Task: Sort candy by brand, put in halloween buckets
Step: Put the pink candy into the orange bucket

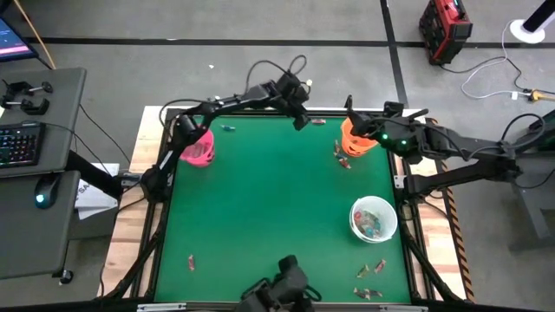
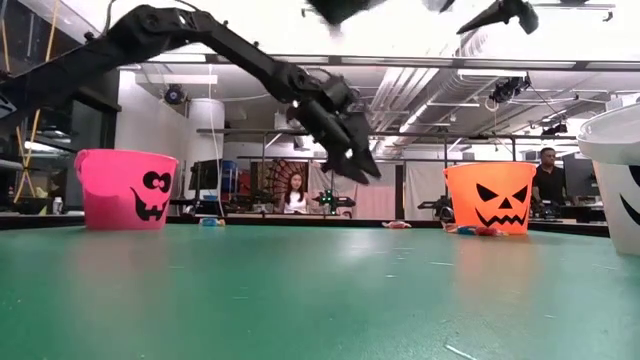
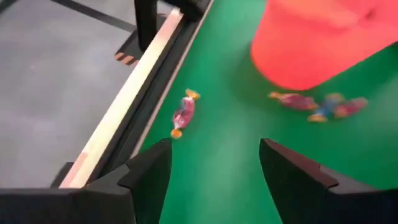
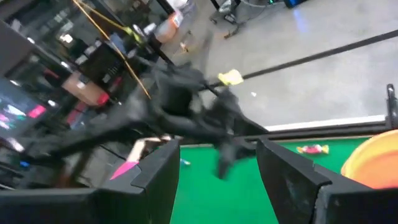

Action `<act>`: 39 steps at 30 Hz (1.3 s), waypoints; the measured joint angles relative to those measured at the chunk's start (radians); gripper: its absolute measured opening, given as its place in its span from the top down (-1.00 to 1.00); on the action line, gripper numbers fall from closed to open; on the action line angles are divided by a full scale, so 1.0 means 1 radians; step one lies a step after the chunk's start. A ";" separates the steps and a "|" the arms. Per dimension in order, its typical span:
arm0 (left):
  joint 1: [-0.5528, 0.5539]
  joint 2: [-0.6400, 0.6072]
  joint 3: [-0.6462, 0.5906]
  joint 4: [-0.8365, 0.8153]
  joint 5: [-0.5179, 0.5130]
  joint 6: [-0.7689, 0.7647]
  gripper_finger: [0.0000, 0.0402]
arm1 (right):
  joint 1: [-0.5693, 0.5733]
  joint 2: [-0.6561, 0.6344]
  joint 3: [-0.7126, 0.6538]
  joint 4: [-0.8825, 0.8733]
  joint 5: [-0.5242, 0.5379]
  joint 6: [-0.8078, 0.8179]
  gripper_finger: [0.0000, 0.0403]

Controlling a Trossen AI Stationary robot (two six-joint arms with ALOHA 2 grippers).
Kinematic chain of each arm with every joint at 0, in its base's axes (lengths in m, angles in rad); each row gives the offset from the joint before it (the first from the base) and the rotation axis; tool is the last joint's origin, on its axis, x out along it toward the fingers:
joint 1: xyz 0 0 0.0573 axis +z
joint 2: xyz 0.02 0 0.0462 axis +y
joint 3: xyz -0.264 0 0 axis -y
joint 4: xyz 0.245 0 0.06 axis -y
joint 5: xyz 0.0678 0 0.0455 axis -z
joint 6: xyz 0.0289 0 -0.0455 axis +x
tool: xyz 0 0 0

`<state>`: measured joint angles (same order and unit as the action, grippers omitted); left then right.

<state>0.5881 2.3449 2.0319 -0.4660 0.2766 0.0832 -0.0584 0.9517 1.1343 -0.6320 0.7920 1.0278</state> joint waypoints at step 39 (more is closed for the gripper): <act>-0.078 -1.302 -0.903 0.180 -0.072 -0.316 1.00 | -0.668 1.237 0.801 -0.445 -0.650 -0.549 0.99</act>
<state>0.5102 1.0431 1.1287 -0.2857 0.2046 -0.2329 -0.7269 2.1884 1.9349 -1.0765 0.1419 0.4789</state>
